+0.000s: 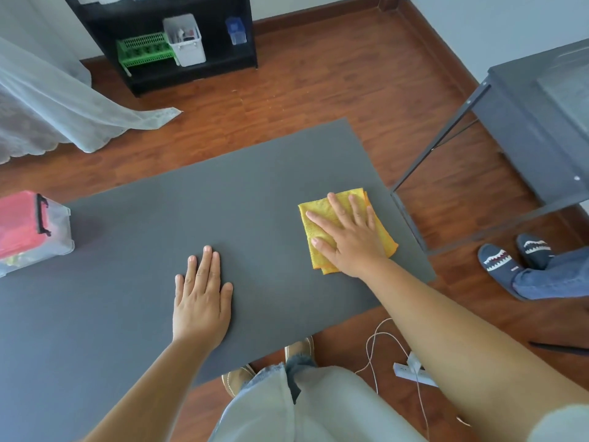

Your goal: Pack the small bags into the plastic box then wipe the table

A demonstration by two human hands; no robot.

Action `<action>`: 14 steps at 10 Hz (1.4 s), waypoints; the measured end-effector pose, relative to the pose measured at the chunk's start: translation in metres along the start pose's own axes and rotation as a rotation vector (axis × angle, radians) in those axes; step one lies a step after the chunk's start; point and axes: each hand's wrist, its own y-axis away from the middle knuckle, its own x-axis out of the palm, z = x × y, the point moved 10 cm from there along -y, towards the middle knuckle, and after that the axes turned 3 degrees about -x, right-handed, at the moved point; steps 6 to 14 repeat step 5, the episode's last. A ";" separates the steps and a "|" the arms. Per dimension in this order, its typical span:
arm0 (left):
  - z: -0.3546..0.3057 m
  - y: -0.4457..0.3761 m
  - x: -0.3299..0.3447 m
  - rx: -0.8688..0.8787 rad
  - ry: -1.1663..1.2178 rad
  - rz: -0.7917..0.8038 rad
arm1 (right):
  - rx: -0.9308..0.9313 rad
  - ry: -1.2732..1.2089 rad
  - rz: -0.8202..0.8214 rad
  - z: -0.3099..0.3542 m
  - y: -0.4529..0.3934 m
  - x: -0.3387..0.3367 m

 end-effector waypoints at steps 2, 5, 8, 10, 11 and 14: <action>0.005 0.002 0.003 0.032 -0.026 0.028 | 0.023 0.052 -0.004 -0.045 0.049 0.004; 0.024 0.020 0.003 0.018 -0.034 0.024 | 0.093 0.042 0.011 -0.043 0.063 -0.005; 0.024 0.020 0.003 0.018 -0.034 0.024 | 0.093 0.042 0.011 -0.043 0.063 -0.005; 0.024 0.020 0.003 0.018 -0.034 0.024 | 0.093 0.042 0.011 -0.043 0.063 -0.005; 0.024 0.020 0.003 0.018 -0.034 0.024 | 0.093 0.042 0.011 -0.043 0.063 -0.005; 0.024 0.020 0.003 0.018 -0.034 0.024 | 0.093 0.042 0.011 -0.043 0.063 -0.005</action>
